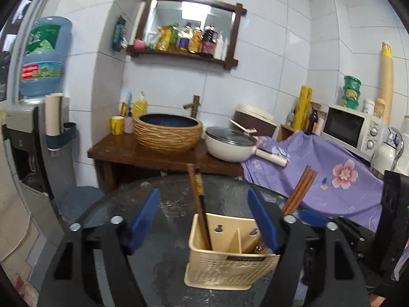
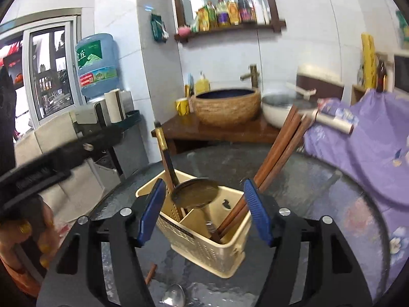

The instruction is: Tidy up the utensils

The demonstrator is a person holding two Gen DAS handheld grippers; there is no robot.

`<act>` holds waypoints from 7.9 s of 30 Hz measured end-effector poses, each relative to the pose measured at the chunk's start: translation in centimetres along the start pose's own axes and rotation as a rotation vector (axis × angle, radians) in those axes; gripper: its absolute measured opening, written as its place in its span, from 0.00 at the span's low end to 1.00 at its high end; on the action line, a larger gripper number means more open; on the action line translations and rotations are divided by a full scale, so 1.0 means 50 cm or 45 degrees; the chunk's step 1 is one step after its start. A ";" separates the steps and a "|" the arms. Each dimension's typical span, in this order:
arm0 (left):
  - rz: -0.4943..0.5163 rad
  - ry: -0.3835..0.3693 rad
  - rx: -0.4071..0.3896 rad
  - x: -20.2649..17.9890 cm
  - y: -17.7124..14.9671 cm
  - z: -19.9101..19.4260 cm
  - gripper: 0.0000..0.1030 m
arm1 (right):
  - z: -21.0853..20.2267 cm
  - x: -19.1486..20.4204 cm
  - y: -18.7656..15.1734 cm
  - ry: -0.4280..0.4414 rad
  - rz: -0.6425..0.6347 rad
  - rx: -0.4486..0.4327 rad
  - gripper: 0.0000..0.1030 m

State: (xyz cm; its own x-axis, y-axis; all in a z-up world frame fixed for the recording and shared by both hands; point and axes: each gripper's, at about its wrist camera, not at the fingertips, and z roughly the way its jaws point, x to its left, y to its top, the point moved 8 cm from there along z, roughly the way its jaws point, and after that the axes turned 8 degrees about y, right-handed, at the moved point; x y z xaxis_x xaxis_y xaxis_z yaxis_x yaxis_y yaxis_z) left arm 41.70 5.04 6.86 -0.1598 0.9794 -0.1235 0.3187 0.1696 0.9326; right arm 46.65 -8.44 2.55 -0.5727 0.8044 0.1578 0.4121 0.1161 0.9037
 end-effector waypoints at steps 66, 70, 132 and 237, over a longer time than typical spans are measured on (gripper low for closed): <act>0.125 0.259 0.774 0.113 -0.453 0.077 0.07 | 0.145 0.090 -0.377 -0.212 0.131 0.706 0.37; 0.085 0.217 0.777 0.112 -0.444 0.080 0.07 | 0.113 0.065 -0.348 -0.203 0.158 0.623 0.37; 0.085 -0.119 0.089 -0.061 0.032 -0.136 0.07 | -0.084 0.077 0.021 0.102 0.098 0.010 0.37; 0.064 0.208 0.279 0.102 -0.309 -0.184 0.94 | -0.055 0.157 -0.222 0.107 0.074 0.441 0.35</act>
State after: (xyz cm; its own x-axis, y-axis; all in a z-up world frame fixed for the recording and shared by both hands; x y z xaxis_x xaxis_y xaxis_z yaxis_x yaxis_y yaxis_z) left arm 27.36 6.38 -5.04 -0.2813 0.9596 -0.0057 0.5217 0.1579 0.8384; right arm 35.65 -5.00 -5.14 -0.5919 0.7663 0.2499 0.6528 0.2739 0.7063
